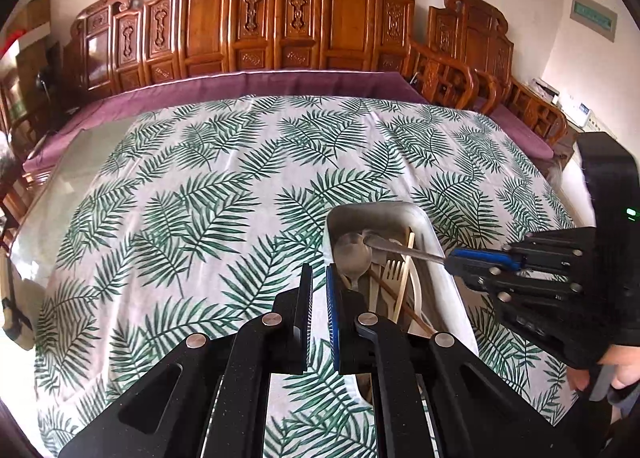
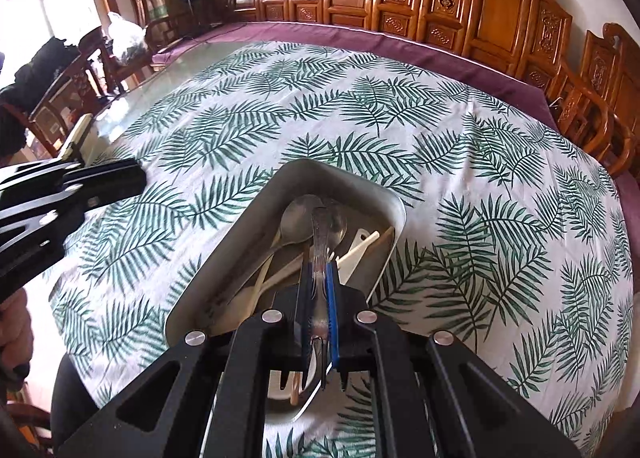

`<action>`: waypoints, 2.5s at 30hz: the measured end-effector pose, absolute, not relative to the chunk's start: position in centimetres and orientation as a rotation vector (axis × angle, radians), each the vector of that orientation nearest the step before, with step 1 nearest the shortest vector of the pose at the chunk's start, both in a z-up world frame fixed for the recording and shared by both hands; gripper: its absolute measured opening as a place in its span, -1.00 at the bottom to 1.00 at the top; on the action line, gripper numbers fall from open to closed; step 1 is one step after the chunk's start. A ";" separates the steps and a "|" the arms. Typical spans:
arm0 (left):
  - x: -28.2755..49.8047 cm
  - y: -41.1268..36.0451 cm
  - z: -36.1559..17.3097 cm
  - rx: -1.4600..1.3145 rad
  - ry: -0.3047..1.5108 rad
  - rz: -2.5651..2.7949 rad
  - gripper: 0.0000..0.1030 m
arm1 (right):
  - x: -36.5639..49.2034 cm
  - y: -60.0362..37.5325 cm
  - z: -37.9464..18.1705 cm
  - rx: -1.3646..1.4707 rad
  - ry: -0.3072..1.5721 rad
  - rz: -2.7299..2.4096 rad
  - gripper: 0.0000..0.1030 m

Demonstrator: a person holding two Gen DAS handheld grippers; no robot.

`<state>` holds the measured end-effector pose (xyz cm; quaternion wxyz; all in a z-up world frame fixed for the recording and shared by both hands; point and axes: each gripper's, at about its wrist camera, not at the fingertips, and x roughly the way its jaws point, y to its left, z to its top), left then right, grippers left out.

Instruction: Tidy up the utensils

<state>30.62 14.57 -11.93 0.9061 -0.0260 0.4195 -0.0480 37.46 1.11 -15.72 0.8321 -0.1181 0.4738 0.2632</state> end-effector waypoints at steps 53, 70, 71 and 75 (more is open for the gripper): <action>23.4 9.4 -6.2 -0.016 0.760 -0.102 -0.10 | 30.2 -7.3 -9.0 -0.080 0.864 0.538 -0.64; 16.2 2.6 -3.8 -0.022 0.653 -0.087 0.85 | 20.3 -18.5 -4.6 -0.019 0.682 0.285 0.95; 15.7 2.4 -3.4 -0.022 0.644 -0.086 0.85 | 19.8 -18.9 -4.3 -0.011 0.668 0.277 0.95; 13.9 2.0 -1.8 -0.025 0.611 -0.088 0.85 | 17.2 -20.1 -2.2 0.005 0.594 0.254 0.95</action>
